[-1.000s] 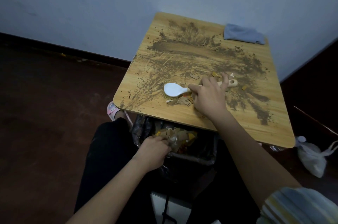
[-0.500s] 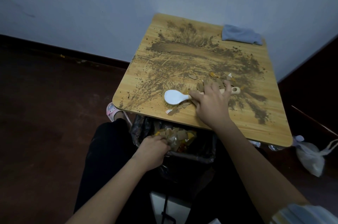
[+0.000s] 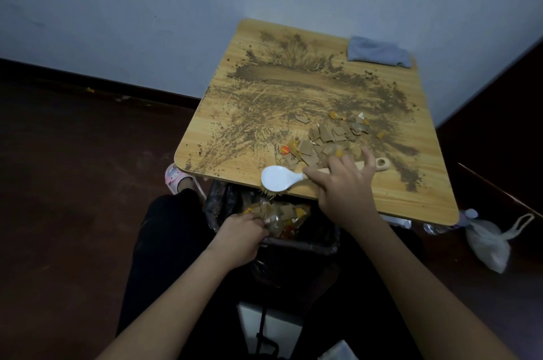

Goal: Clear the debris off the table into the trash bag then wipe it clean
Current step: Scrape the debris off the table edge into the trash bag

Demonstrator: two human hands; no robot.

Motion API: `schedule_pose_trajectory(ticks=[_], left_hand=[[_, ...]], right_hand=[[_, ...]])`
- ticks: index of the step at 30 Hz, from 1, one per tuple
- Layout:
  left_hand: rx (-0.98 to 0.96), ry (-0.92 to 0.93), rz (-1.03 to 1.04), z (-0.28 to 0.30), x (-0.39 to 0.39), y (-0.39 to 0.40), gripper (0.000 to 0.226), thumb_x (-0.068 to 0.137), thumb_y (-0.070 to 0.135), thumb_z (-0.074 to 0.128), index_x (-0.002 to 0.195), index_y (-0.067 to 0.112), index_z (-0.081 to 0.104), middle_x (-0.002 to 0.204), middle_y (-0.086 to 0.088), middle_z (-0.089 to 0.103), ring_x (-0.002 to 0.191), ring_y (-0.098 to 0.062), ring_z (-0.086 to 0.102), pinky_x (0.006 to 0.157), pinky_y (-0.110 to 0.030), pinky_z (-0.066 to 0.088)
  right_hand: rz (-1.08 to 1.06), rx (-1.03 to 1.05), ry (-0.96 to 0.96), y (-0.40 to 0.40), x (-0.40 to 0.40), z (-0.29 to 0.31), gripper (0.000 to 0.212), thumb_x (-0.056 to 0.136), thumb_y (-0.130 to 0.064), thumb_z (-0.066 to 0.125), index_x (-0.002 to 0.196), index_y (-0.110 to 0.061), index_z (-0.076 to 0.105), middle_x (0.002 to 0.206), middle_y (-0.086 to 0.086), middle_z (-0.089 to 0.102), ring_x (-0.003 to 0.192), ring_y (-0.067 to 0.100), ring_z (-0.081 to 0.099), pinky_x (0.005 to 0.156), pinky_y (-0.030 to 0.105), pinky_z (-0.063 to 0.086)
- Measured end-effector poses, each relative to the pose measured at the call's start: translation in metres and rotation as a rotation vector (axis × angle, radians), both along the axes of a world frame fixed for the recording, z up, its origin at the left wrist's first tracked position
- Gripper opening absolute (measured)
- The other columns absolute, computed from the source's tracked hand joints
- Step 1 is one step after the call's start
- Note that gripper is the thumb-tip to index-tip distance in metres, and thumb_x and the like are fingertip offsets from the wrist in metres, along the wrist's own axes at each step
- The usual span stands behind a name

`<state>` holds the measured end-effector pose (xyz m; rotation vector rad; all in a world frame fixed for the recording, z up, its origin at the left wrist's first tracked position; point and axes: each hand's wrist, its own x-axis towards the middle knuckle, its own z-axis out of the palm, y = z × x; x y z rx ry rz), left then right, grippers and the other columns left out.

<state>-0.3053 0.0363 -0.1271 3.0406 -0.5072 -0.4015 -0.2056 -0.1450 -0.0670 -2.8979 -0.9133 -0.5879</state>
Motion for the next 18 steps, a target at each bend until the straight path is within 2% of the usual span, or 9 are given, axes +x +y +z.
schedule_pose_trajectory(ticks=[1, 3, 7, 12, 18], left_hand=[[0.003, 0.017, 0.005, -0.004, 0.0, 0.001, 0.024, 0.087, 0.025, 0.053, 0.107, 0.022, 0.066, 0.111, 0.005, 0.063, 0.112, -0.018, 0.053, 0.079, -0.029, 0.043], [0.003, 0.025, 0.028, -0.008, 0.001, 0.0, 0.029, 0.091, 0.022, 0.044, 0.115, 0.02, 0.061, 0.119, 0.003, 0.059, 0.117, -0.021, 0.048, 0.083, -0.032, 0.04], [-0.003, 0.026, 0.021, -0.01, 0.0, 0.0, 0.03, 0.092, 0.02, 0.044, 0.116, 0.022, 0.06, 0.12, 0.003, 0.057, 0.117, -0.02, 0.047, 0.084, -0.033, 0.04], [-0.003, 0.036, 0.023, -0.007, 0.0, -0.001, 0.03, 0.091, 0.018, 0.045, 0.117, 0.021, 0.06, 0.12, 0.002, 0.058, 0.118, -0.021, 0.046, 0.083, -0.034, 0.041], [-0.028, 0.053, 0.036, -0.007, -0.001, -0.001, 0.029, 0.092, 0.019, 0.043, 0.116, 0.019, 0.06, 0.127, 0.001, 0.055, 0.125, -0.02, 0.039, 0.088, -0.033, 0.039]], right_hand=[[0.001, 0.005, 0.002, -0.002, -0.001, 0.0, 0.032, 0.065, -0.004, 0.074, 0.088, -0.025, 0.077, 0.077, 0.006, 0.063, 0.079, 0.029, 0.062, 0.102, 0.064, 0.026], [-0.029, 0.028, 0.032, -0.005, 0.002, 0.001, 0.035, 0.066, -0.002, 0.072, 0.092, -0.026, 0.077, 0.079, 0.006, 0.063, 0.082, 0.029, 0.062, 0.103, 0.064, 0.024], [-0.185, 0.08, 0.12, 0.0, 0.02, 0.011, 0.035, 0.078, -0.007, 0.066, 0.104, -0.029, 0.074, 0.092, 0.008, 0.064, 0.097, 0.031, 0.058, 0.107, 0.06, 0.012], [-0.356, 0.031, 0.156, 0.021, 0.058, 0.021, 0.036, 0.088, -0.017, 0.055, 0.118, -0.035, 0.066, 0.11, 0.008, 0.06, 0.117, 0.03, 0.046, 0.111, 0.052, 0.002], [-0.326, -0.17, 0.169, 0.036, 0.072, 0.018, 0.031, 0.086, -0.019, 0.054, 0.109, -0.035, 0.067, 0.11, 0.007, 0.057, 0.119, 0.03, 0.043, 0.109, 0.054, -0.002]])
